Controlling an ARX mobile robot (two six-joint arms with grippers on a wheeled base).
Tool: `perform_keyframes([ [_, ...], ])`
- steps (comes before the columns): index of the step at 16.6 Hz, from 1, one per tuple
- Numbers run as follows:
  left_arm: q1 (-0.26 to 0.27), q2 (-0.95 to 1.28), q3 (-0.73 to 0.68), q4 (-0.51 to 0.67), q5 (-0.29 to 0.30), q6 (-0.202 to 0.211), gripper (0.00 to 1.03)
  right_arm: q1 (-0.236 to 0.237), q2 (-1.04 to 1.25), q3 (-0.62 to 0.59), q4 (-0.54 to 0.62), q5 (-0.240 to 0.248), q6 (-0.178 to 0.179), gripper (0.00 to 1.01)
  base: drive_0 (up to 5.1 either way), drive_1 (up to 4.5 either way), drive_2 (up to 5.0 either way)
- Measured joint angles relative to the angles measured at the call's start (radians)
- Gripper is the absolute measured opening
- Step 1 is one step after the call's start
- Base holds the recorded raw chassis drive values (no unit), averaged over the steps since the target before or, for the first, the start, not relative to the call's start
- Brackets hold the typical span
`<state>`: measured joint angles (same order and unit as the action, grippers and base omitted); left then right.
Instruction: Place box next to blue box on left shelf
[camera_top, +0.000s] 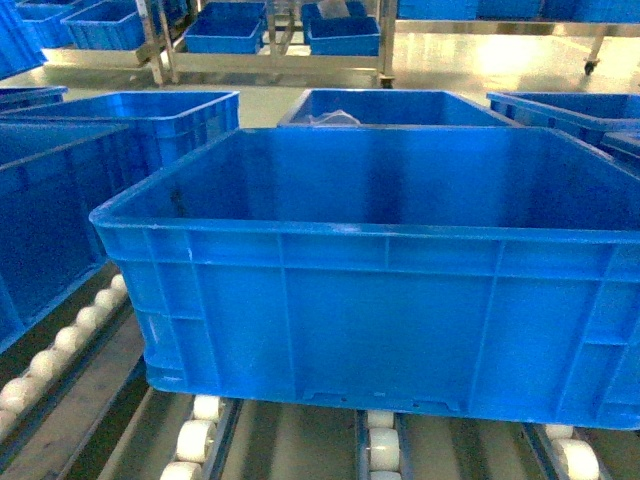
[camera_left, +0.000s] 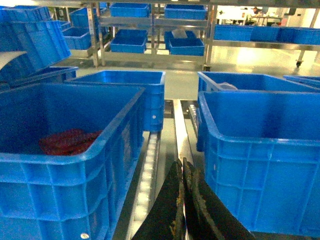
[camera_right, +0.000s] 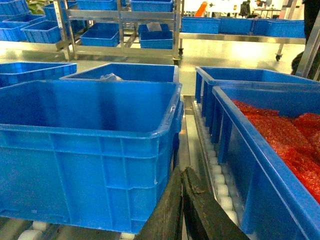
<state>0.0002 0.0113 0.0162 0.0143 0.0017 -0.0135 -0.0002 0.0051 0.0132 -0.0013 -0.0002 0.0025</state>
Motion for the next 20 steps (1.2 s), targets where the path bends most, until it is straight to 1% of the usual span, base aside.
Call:
perform_keyframes([
  [1, 0.0, 0.0, 0.0, -0.029, 0.002, 0.001, 0.03, 0.0, 0.0, 0.0, -0.007, 0.0, 0.0, 0.02, 0.0, 0.0, 0.0],
  [4, 0.0, 0.0, 0.0, -0.021, -0.002, 0.003, 0.03, 0.0, 0.0, 0.0, -0.004, 0.0, 0.0, 0.02, 0.0, 0.0, 0.0],
  [5, 0.0, 0.0, 0.0, -0.02, -0.002, 0.003, 0.12, 0.0, 0.0, 0.0, -0.003, 0.0, 0.0, 0.13, 0.0, 0.0, 0.0],
  [10, 0.0, 0.0, 0.0, -0.02, -0.002, 0.002, 0.76, 0.0, 0.0, 0.0, -0.003, 0.0, 0.0, 0.76, 0.0, 0.0, 0.0],
  [11, 0.0, 0.0, 0.0, -0.02, -0.002, 0.002, 0.9, 0.0, 0.0, 0.0, -0.004, 0.0, 0.0, 0.91, 0.0, 0.0, 0.0],
  [12, 0.0, 0.0, 0.0, -0.02, -0.002, 0.003, 0.98, 0.0, 0.0, 0.0, -0.003, 0.0, 0.0, 0.98, 0.0, 0.0, 0.0],
  [20, 0.0, 0.0, 0.0, -0.02, -0.002, 0.003, 0.98, 0.0, 0.0, 0.0, -0.004, 0.0, 0.0, 0.98, 0.0, 0.0, 0.0],
])
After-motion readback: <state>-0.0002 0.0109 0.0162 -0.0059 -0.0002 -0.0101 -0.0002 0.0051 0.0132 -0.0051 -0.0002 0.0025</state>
